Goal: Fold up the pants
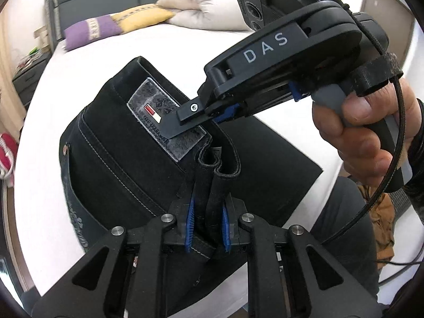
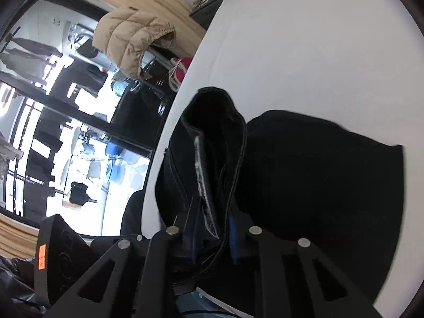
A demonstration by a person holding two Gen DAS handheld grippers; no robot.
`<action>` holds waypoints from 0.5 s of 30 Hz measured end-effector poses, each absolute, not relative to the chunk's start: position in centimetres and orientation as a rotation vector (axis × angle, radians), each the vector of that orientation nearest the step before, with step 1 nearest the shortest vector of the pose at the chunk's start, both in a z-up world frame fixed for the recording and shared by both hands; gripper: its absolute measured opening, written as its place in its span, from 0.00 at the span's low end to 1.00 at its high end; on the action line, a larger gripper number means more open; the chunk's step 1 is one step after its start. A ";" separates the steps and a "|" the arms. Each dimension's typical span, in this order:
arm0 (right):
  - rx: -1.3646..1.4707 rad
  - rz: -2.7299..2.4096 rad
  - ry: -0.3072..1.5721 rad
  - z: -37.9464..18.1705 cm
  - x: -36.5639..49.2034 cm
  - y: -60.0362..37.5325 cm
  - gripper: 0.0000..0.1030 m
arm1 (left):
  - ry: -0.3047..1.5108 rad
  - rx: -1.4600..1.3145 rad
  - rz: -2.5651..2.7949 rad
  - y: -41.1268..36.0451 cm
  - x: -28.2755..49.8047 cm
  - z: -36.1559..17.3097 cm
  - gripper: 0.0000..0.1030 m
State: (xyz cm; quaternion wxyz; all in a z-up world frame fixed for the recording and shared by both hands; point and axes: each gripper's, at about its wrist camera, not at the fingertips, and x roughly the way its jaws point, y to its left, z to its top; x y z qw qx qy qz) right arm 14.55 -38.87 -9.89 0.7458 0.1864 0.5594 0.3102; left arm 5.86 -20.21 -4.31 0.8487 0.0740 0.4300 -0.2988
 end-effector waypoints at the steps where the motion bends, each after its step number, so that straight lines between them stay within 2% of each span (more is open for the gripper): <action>1: 0.419 0.662 1.220 -9.9 14.3 -40.1 0.18 | 0.907 0.164 -0.650 -21.6 6.0 -4.3 0.15; 15: 0.518 0.515 1.239 -12.7 14.9 -50.9 0.17 | 0.941 0.273 -0.810 -35.0 6.8 -7.1 0.15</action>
